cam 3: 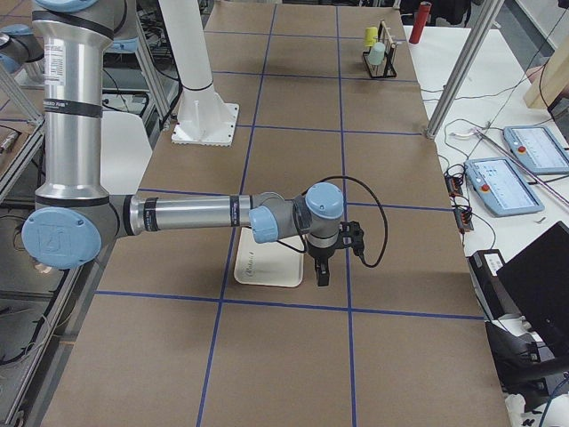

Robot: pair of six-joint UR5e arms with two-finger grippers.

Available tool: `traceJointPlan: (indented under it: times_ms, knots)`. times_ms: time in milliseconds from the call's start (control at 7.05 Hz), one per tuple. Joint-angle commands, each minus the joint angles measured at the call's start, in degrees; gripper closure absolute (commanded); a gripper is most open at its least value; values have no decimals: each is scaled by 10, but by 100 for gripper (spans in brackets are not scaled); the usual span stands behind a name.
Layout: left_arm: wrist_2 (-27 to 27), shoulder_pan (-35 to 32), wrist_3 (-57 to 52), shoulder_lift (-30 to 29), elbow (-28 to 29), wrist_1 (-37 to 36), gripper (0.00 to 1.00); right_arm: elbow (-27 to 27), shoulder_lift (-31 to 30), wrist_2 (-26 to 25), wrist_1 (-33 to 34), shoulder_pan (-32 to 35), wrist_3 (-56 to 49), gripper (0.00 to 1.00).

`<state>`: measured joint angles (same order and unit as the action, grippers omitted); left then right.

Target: Left arm grabs green cup and hands to right arm on tray

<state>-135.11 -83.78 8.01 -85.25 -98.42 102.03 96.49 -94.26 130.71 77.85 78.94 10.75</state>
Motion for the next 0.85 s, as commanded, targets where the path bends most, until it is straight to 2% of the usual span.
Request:
traceJointPlan:
  times_ms: [0,284,425,709]
  knots:
    - [-27,3,33,-1,3,6,0,-8,1,4,-12,-5,1,0]
    - [-26,17,80,-5,7,53,0,-10,1,25,-42,-5,1,0]
    - [-24,58,167,-40,4,61,0,-10,0,25,-47,-5,0,0]
    - [-17,96,224,-112,16,64,1,-10,1,24,-50,-18,1,0]
